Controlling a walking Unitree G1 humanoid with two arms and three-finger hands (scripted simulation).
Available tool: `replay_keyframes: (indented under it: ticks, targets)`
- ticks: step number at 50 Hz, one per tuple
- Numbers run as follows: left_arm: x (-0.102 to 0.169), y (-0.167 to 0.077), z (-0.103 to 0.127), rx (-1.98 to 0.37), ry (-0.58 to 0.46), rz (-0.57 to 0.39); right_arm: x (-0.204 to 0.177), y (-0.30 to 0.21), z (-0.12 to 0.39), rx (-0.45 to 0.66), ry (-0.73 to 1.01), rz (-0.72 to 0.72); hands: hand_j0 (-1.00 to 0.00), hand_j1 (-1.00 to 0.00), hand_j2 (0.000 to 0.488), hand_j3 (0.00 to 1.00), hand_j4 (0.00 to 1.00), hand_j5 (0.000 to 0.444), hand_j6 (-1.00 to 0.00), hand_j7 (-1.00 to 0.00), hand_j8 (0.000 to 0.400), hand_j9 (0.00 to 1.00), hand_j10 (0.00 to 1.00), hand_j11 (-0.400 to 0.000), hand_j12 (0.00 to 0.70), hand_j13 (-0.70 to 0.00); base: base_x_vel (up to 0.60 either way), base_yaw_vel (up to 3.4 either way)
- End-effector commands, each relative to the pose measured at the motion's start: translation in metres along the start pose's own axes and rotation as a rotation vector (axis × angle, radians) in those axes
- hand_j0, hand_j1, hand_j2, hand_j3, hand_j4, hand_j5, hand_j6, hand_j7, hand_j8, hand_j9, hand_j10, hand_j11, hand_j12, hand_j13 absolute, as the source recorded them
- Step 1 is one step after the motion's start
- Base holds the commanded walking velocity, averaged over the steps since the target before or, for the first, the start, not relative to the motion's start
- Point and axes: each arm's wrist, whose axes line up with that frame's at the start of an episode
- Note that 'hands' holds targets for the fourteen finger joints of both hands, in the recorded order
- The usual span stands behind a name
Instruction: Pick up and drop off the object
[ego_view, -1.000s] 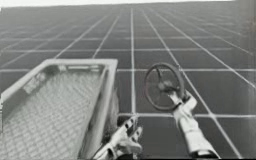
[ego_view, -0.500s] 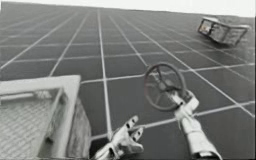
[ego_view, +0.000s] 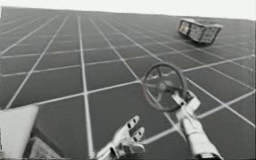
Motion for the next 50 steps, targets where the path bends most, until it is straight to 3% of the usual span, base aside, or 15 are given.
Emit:
replay_keyframes:
  ticks: [1, 50]
  targets:
    - [0.0016, -0.0056, 0.0019, 0.02, 0.002, -0.009, 0.0014, -0.0034, 0.0103, 0.037, -0.028, 0.002, 0.0, 0.0, 0.0, 1.0, 1.0, 0.0, 0.0, 0.0, 0.0, 1.0, 1.0, -0.4, 0.0, -0.7, 0.52, -0.16]
    - [0.0016, -0.0056, 0.0019, 0.02, 0.002, -0.009, 0.0014, -0.0034, 0.0103, 0.037, -0.028, 0.002, 0.0, 0.0, 0.0, 1.0, 1.0, 0.0, 0.0, 0.0, 0.0, 1.0, 1.0, -0.4, 0.0, -0.7, 0.57, -0.06]
